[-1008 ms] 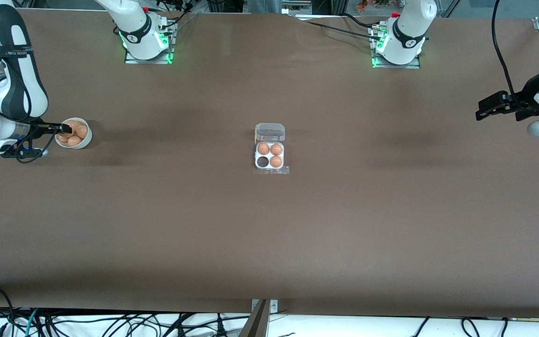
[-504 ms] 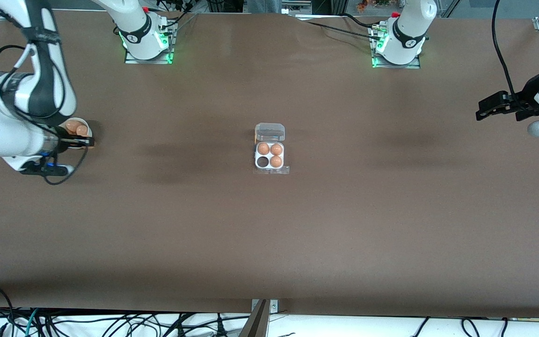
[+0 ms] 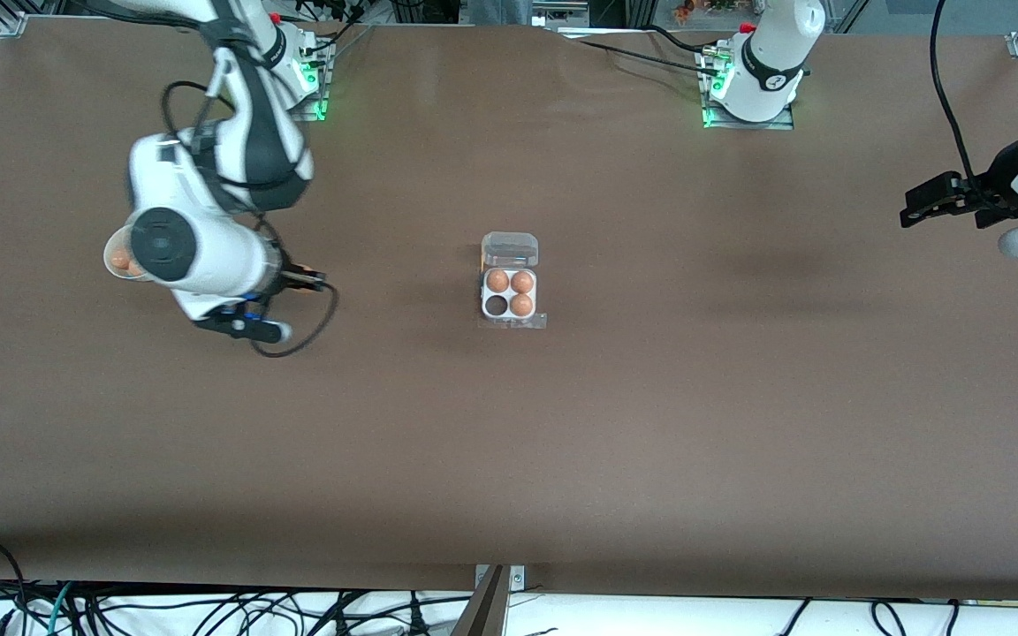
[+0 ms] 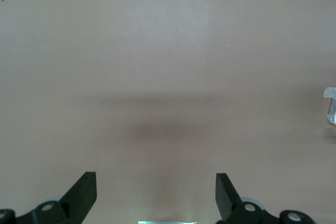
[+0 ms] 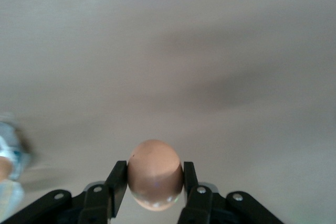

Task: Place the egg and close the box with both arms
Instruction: 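Carry the egg with the right gripper over the clear carton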

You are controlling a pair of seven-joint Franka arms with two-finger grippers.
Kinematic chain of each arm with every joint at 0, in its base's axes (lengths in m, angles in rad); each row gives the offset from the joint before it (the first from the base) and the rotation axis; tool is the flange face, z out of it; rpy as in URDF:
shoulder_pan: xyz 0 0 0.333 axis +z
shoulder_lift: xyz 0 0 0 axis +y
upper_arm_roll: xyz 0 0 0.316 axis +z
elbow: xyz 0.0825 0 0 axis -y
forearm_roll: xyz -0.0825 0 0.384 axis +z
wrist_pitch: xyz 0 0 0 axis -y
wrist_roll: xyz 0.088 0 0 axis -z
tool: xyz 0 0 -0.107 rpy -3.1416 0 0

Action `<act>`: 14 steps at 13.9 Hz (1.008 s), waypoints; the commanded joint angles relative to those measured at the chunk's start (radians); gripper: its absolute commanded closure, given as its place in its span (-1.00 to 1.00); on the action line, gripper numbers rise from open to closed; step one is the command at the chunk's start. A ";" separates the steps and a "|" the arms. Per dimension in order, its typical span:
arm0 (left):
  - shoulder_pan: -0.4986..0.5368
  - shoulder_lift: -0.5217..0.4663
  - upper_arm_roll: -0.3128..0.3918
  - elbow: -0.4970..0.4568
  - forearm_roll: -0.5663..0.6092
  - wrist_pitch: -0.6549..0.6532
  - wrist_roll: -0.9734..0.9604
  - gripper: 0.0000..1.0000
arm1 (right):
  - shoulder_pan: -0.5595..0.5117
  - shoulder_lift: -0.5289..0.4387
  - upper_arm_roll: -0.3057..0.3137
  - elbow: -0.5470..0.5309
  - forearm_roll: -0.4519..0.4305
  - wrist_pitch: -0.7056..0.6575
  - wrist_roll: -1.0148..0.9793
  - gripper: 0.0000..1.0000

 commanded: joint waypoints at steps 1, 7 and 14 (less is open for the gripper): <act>0.008 0.012 -0.002 0.038 -0.002 -0.016 0.013 -1.00 | 0.082 0.134 -0.015 0.144 0.086 -0.017 0.147 0.29; 0.008 0.026 -0.002 0.040 -0.001 -0.016 0.010 -1.00 | 0.217 0.289 -0.015 0.296 0.184 0.077 0.370 0.29; 0.007 0.027 -0.002 0.040 -0.002 -0.016 0.007 -1.00 | 0.263 0.355 0.065 0.296 0.192 0.296 0.450 0.29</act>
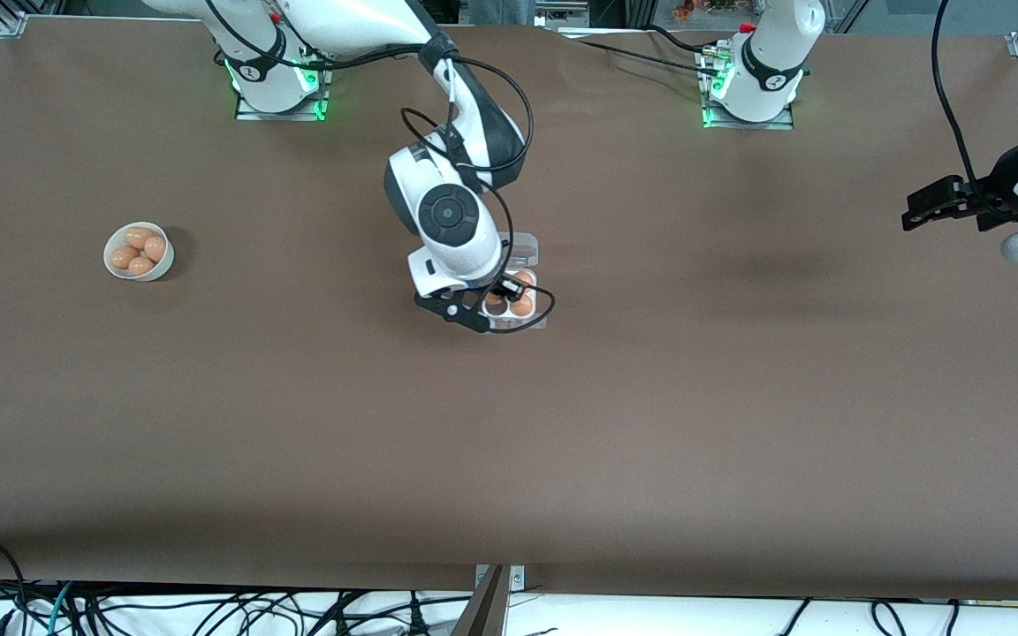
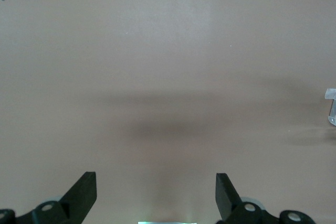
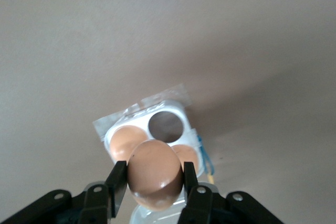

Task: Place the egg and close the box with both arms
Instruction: 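Lower the egg into the empty carton slot and open the right gripper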

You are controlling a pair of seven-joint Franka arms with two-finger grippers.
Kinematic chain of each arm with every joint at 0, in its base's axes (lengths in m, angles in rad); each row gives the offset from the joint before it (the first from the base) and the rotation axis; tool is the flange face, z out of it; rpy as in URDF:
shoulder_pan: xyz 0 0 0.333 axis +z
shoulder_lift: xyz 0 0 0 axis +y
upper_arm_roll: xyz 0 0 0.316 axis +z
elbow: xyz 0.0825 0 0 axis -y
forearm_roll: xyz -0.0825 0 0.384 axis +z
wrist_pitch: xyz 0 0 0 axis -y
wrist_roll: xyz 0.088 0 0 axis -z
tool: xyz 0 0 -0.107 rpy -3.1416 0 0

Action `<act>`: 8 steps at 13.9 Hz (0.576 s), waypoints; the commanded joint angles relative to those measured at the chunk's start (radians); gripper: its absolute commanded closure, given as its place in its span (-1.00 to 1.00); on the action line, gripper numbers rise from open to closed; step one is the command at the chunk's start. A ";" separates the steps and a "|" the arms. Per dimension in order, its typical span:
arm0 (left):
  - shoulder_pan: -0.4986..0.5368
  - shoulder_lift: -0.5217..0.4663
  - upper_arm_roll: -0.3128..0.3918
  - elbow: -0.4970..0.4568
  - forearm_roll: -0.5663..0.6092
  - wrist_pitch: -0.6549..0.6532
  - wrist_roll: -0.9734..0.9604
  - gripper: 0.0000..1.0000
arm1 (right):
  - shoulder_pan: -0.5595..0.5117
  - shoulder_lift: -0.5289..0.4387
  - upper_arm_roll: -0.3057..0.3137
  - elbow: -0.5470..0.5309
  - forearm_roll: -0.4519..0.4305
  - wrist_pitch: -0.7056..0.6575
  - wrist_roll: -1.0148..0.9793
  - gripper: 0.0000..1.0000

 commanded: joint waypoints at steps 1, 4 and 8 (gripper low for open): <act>0.007 0.016 -0.006 0.035 -0.002 -0.016 0.003 -1.00 | -0.006 0.040 0.021 0.030 0.015 0.031 0.016 0.29; 0.007 0.017 -0.006 0.035 -0.002 -0.016 -0.001 -1.00 | -0.009 0.046 0.021 0.030 0.015 0.027 0.007 0.29; 0.007 0.017 -0.006 0.035 -0.002 -0.016 -0.001 -0.96 | -0.014 0.061 0.021 0.030 0.015 0.028 0.002 0.28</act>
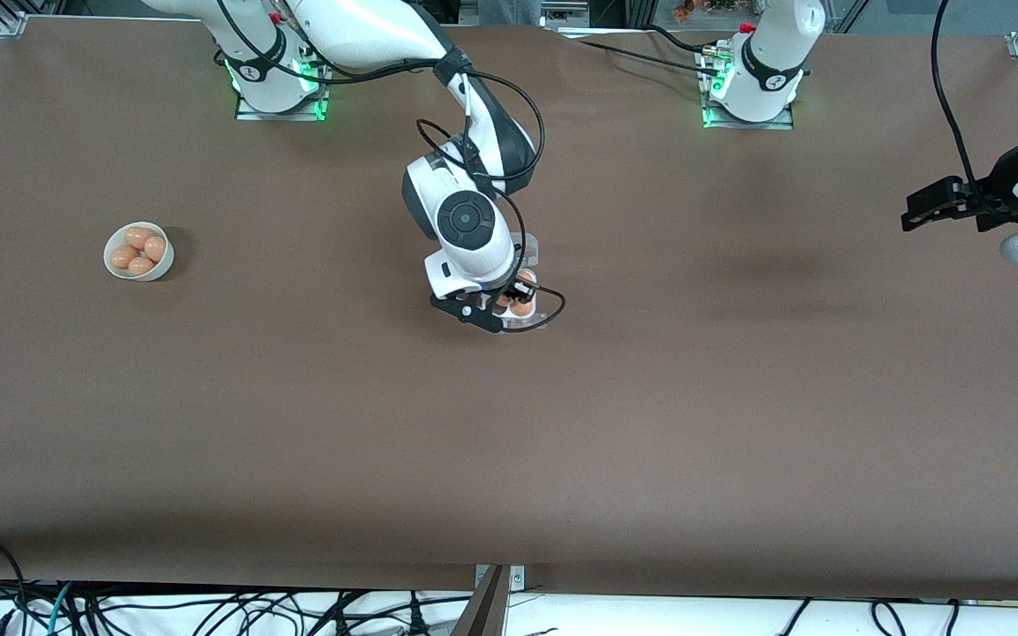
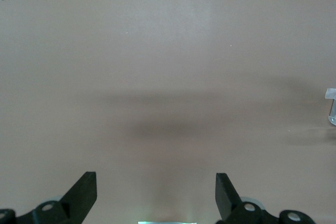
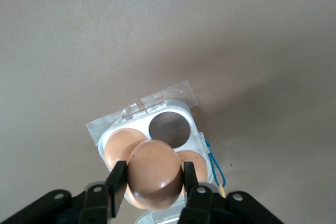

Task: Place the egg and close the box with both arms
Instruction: 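Lower the egg into the empty carton slot and open the right gripper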

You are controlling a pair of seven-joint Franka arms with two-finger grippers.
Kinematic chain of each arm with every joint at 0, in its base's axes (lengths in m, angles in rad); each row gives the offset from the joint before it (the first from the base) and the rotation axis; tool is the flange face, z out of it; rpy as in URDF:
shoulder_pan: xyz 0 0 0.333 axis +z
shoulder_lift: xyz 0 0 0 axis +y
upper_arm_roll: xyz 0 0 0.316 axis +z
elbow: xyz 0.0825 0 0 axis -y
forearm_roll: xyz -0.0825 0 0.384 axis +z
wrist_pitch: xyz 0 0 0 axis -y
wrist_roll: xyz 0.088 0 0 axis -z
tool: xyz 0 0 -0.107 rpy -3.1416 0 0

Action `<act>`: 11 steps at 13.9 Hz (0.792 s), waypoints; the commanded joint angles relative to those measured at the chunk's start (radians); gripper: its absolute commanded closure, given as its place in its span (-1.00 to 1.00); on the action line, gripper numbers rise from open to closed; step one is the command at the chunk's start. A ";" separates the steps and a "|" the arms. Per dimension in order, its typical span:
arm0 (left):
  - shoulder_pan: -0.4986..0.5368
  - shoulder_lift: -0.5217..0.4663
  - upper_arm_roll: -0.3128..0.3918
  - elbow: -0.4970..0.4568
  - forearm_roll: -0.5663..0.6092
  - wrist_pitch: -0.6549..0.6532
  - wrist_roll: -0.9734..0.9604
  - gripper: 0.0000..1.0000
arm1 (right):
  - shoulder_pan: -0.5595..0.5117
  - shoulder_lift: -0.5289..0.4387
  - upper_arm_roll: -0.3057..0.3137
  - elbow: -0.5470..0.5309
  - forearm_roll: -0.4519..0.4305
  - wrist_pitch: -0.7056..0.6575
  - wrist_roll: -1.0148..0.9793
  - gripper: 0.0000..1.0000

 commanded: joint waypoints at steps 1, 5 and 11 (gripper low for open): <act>0.007 0.016 -0.006 0.035 -0.004 -0.016 -0.001 -0.96 | -0.009 0.022 0.005 0.029 0.015 -0.003 -0.003 0.27; 0.007 0.016 -0.006 0.035 -0.004 -0.016 -0.001 -0.96 | -0.011 0.030 0.005 0.029 0.013 -0.008 -0.001 0.00; 0.005 0.016 -0.009 0.033 -0.011 -0.016 -0.003 -0.79 | -0.015 0.024 -0.004 0.032 0.005 -0.005 -0.001 -0.98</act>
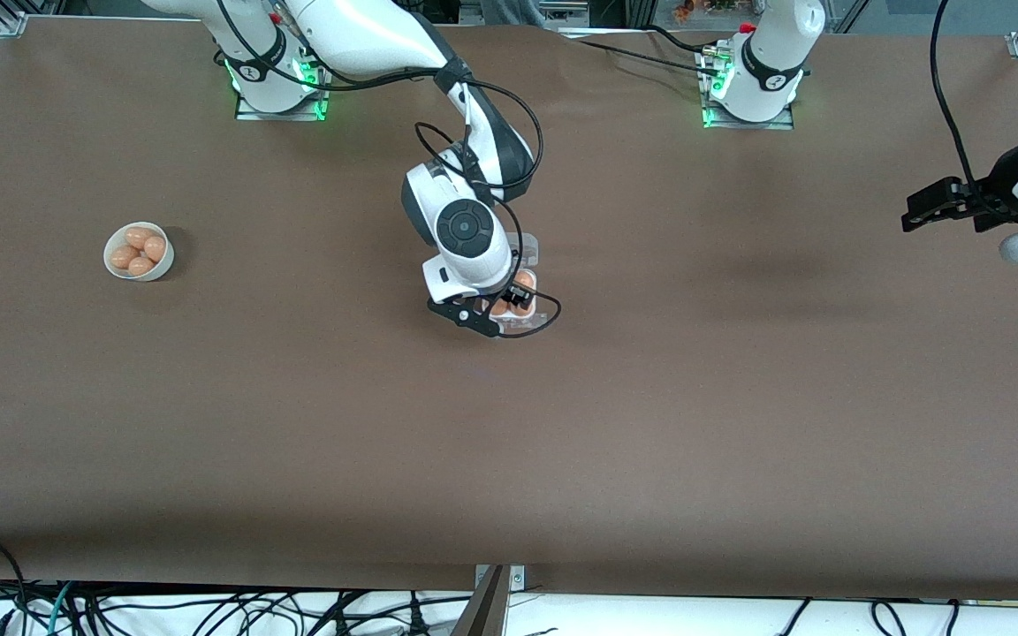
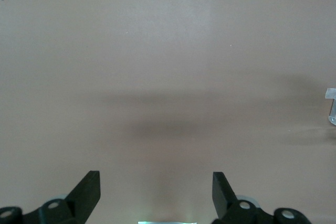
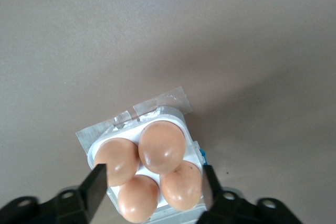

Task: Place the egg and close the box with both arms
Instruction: 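Lower the egg into the empty carton slot and open the right gripper, then withdraw the right gripper while the left gripper reaches the carton lid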

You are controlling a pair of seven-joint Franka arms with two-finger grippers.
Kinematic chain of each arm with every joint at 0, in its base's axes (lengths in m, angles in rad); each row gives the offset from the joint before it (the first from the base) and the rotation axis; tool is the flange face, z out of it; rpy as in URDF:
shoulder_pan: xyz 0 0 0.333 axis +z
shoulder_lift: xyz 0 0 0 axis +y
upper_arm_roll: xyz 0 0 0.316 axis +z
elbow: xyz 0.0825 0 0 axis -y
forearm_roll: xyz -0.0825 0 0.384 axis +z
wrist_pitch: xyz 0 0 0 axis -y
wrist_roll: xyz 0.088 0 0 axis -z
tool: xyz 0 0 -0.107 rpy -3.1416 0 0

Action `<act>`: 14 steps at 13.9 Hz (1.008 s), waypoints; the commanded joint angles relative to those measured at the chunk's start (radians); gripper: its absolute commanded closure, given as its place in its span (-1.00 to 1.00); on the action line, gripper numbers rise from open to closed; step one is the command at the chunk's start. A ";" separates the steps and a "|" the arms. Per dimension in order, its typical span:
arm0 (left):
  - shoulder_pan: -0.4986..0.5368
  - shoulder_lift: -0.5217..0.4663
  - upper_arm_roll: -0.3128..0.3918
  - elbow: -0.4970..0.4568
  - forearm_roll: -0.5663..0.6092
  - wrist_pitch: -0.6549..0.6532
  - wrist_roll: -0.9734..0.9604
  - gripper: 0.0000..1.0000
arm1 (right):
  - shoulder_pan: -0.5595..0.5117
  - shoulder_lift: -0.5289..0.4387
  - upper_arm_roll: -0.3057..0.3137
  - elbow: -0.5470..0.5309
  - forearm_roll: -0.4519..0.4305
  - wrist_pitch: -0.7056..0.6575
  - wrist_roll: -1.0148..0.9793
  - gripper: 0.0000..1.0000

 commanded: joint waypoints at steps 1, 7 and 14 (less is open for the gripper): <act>0.005 0.015 -0.007 0.033 -0.016 -0.016 -0.003 -0.60 | -0.013 0.008 -0.003 0.036 0.004 -0.007 -0.001 -0.98; -0.025 0.031 -0.033 0.032 -0.101 -0.067 -0.094 0.11 | -0.064 -0.026 -0.119 0.039 0.002 -0.021 -0.214 -1.00; -0.031 0.126 -0.317 0.033 -0.159 -0.073 -0.429 0.60 | -0.171 -0.051 -0.319 0.036 0.005 -0.283 -0.685 -1.00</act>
